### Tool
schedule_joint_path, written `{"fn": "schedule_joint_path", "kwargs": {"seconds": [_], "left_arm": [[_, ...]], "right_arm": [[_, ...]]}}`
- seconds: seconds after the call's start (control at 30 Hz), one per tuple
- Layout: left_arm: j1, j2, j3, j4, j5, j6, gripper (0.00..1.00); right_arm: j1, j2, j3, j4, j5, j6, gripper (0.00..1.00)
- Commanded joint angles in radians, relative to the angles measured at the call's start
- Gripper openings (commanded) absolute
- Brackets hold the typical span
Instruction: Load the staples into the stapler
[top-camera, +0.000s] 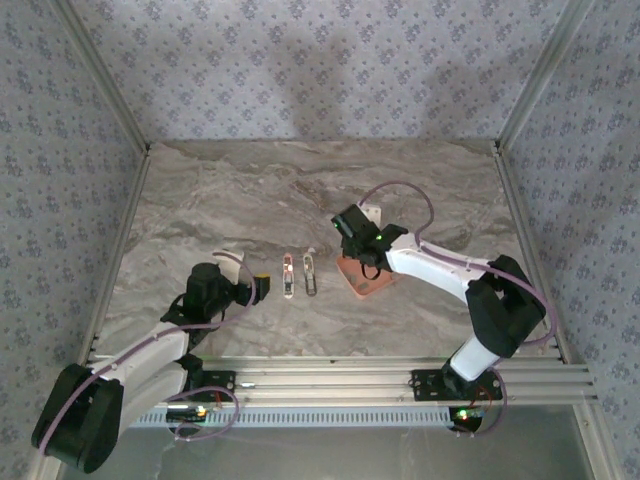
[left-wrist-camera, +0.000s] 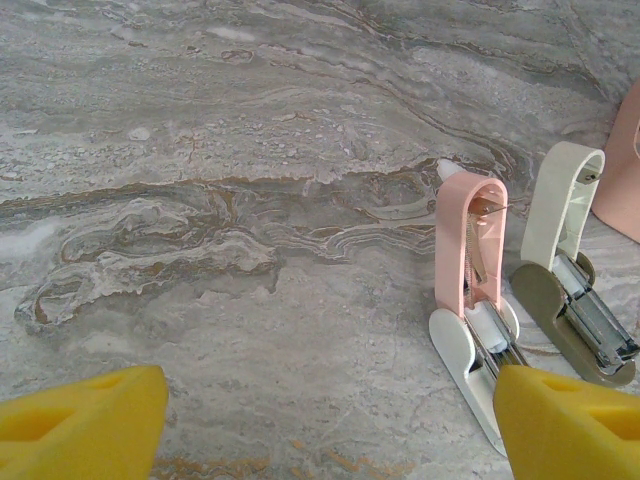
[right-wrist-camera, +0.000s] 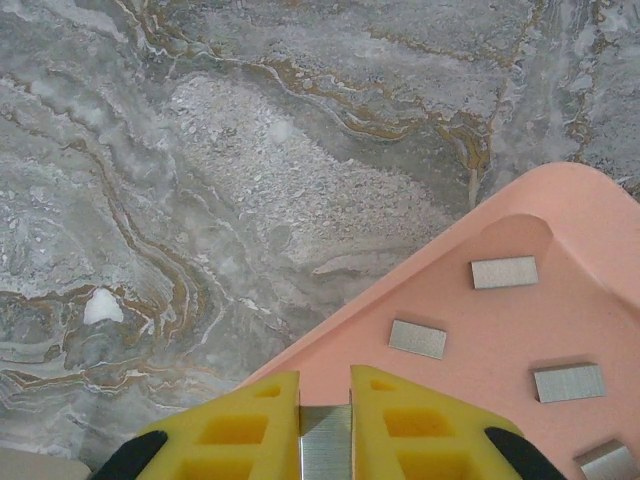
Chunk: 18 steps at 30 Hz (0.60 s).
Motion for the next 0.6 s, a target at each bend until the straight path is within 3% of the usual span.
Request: {"fn": "schedule_joint_path", "kwargs": {"seconds": [0.0,0.57], "left_arm": [[-0.002,0.008,0.03,0.005,-0.009,-0.008,0.85],[-0.003,0.023,0.035,0.003,-0.012,-0.01,0.85]], "right_arm": [[0.015,-0.031,-0.013,0.012,0.048,0.002,0.17],[0.061,-0.06,-0.029,0.06,0.087,-0.01,0.17]]}}
